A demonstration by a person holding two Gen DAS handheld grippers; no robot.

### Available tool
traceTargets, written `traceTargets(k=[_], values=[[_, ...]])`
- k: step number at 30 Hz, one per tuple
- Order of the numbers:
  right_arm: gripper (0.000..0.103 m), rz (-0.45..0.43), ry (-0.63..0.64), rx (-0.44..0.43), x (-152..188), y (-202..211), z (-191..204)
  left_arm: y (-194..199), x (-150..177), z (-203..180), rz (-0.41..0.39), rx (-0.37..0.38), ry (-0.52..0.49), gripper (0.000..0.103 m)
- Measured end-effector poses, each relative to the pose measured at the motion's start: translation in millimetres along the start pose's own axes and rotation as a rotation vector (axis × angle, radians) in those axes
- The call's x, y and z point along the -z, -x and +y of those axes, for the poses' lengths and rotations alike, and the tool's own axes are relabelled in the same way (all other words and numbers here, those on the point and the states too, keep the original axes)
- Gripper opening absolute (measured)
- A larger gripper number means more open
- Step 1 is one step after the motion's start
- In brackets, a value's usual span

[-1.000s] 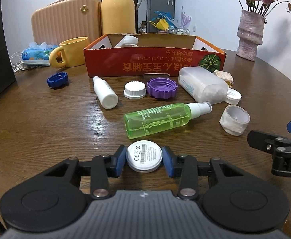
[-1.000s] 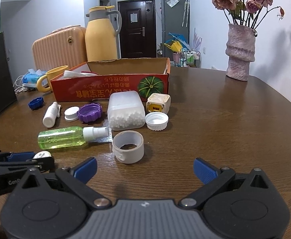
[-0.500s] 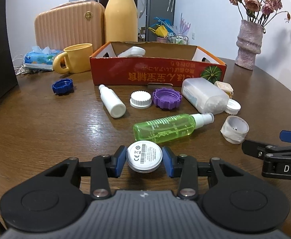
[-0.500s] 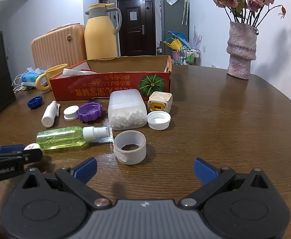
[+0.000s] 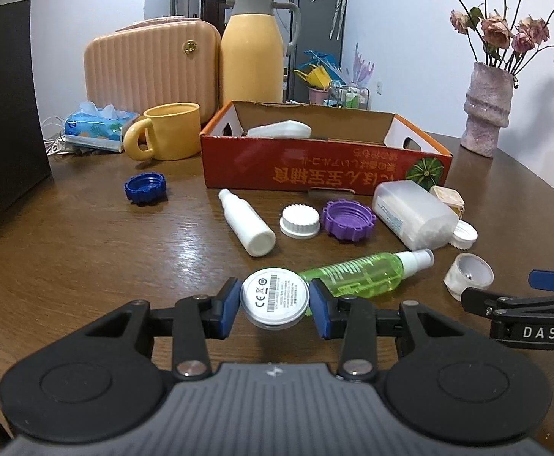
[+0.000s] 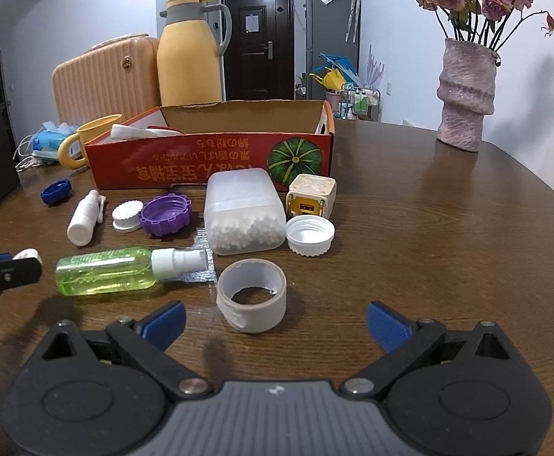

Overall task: Organize rigid objects
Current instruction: 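Grasp the white tape-like ring with the right tool, then carry the white lid with the left tool while the right tool carries the ring over the box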

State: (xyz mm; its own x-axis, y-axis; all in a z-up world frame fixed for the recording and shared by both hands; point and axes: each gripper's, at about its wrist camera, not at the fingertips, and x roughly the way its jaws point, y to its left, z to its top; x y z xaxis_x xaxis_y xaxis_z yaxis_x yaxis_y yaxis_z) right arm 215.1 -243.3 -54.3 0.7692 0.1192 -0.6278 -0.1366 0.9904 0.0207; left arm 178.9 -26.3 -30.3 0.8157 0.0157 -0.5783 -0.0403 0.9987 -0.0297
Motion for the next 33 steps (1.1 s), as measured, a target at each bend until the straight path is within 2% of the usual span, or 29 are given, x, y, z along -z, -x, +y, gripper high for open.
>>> traceTargets(k=[9, 12, 15, 16, 33], values=[[0.088, 0.013, 0.008, -0.002, -8, -14, 6, -2, -8, 8, -0.015, -0.005, 0.001, 0.040], [0.078, 0.020, 0.014, -0.007, -10, -19, 9, -3, -9, 11, -0.015, -0.002, -0.002, 0.040], [0.057, 0.032, 0.019, -0.016, -11, -24, 11, -5, -10, 13, -0.014, 0.000, -0.003, 0.040], [0.043, 0.037, 0.015, -0.024, -11, -24, 11, -5, -11, 13, -0.013, 0.001, -0.003, 0.040], [0.041, -0.045, 0.008, -0.037, -27, -7, 11, -7, -27, 15, -0.034, -0.002, -0.007, 0.040]])
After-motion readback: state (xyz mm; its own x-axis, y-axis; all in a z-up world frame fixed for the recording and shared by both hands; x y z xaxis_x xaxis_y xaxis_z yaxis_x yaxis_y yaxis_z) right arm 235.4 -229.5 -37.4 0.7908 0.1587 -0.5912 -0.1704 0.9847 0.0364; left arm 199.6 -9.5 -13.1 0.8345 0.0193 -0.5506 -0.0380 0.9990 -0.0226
